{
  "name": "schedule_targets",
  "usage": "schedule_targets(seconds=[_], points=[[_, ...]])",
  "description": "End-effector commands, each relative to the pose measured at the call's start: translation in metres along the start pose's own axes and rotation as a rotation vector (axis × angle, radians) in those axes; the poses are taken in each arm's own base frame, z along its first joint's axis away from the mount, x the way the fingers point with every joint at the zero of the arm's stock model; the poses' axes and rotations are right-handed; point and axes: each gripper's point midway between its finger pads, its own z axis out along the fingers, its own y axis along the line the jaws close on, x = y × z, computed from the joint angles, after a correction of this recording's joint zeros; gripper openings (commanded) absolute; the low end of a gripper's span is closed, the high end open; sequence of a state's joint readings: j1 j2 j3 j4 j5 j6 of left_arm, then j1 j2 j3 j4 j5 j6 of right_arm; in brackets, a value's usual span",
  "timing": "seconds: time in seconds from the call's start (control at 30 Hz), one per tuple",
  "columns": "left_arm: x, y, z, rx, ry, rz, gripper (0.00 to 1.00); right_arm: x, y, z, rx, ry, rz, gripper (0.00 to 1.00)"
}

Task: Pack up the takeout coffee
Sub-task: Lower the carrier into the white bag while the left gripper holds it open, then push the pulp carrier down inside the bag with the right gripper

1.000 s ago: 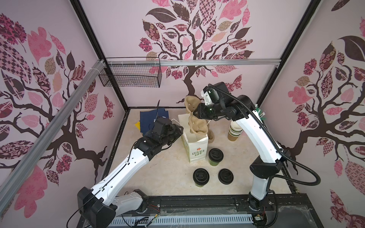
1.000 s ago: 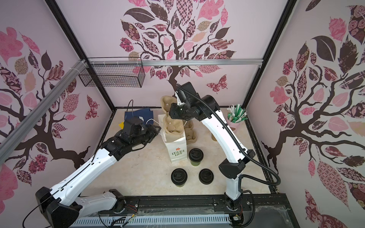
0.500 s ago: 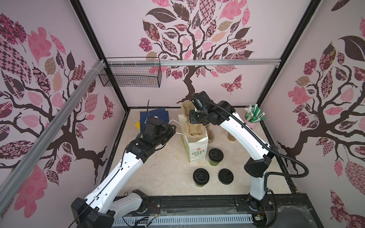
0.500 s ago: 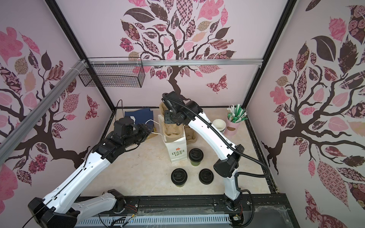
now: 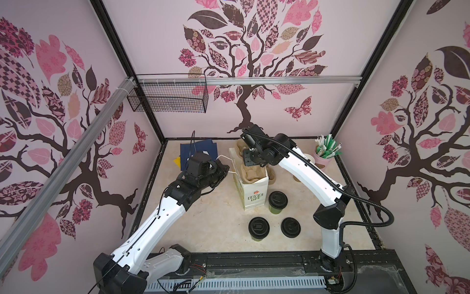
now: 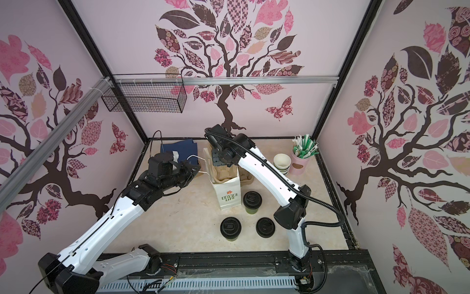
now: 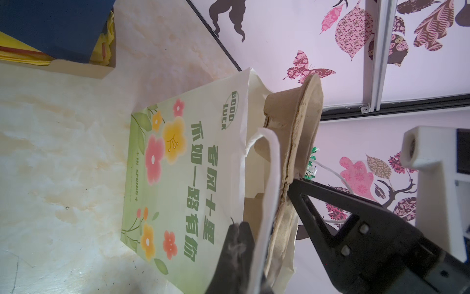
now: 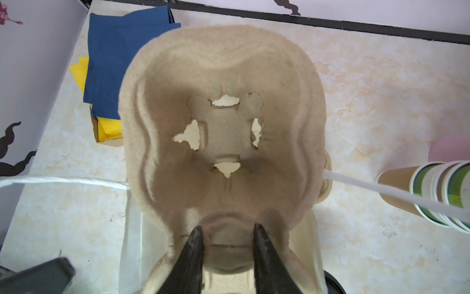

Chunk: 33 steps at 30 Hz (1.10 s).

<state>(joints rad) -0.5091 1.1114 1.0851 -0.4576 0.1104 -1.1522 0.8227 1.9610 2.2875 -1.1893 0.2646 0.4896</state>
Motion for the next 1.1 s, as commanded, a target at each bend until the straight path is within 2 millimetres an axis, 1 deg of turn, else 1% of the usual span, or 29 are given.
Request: schedule_targets(seconds=[0.0,0.17,0.4,0.53,0.7,0.87,1.07], points=[[0.005,0.006,0.009,0.003,0.022,-0.005,0.02,0.004,-0.003,-0.006,0.024,0.027,-0.002,0.29],[0.007,0.007,0.012,0.007,0.029,-0.014,0.0,0.005,-0.003,-0.008,0.024,0.041,0.015,0.29],[0.008,0.008,0.014,0.007,0.036,-0.023,0.0,0.02,-0.001,0.0,0.019,0.106,0.018,0.29],[0.009,0.008,0.016,0.01,0.037,-0.025,0.0,0.028,0.001,0.008,0.016,0.138,0.007,0.29],[0.007,0.007,0.016,0.013,0.034,-0.024,0.0,0.034,0.003,0.015,0.011,0.164,0.004,0.29],[0.007,0.005,0.017,0.018,0.035,-0.023,0.0,0.045,0.001,0.027,0.03,0.2,-0.004,0.3],[0.007,0.004,0.016,0.018,0.036,-0.021,0.0,0.049,-0.002,0.037,0.056,0.208,-0.003,0.3]])
